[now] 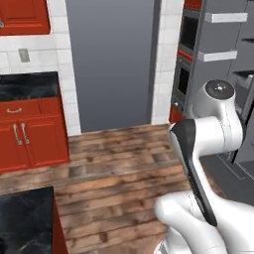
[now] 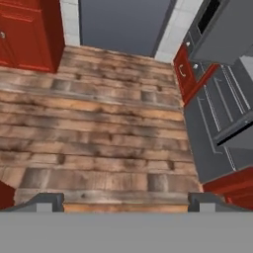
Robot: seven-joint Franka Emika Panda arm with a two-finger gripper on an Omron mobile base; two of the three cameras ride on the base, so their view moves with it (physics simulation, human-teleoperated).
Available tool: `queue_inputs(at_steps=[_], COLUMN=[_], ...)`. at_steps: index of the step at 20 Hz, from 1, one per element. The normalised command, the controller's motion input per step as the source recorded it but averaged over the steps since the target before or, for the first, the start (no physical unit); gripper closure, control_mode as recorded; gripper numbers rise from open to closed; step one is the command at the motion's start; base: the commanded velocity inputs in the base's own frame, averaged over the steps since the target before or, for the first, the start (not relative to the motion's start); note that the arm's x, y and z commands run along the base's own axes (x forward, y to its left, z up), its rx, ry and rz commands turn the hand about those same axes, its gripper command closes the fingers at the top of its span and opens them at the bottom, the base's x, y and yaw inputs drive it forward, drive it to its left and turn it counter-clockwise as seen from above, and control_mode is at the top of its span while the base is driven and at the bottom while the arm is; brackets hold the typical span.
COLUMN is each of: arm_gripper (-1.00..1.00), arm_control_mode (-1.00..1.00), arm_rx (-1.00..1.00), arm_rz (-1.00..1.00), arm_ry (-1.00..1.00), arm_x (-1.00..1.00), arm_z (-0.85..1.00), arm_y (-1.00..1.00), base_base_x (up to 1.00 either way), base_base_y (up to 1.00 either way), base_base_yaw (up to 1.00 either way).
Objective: Take the cheese, steak, and avocado from the fridge and place them on the plate on the dining counter to create an appetizer plate.
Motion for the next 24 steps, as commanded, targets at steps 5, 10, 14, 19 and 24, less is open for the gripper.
queue_inputs(at_steps=[5, 10, 14, 19, 24], arm_gripper=[-1.0, -1.0, -1.0, -1.0, -1.0], arm_control_mode=[1.0, 1.0, 1.0, 1.0, 1.0], arm_rx=[0.0, 0.0, 0.0, 0.0, 0.0], arm_rz=[0.0, 0.0, 0.0, 0.0, 0.0], arm_ry=[0.0, 0.0, 0.0, 0.0, 0.0], arm_x=[0.0, 0.0, 0.0, 0.0, 0.0], arm_z=[0.0, 0.0, 0.0, 0.0, 0.0], arm_y=[0.0, 0.0, 0.0, 0.0, 0.0], base_base_x=[0.98, 0.93, 0.85, 0.65, 0.48], base_base_y=[-0.01, 0.0, -0.01, -0.01, -0.02], base_base_yaw=[-0.42, -0.44, -0.46, -0.52, -0.55])
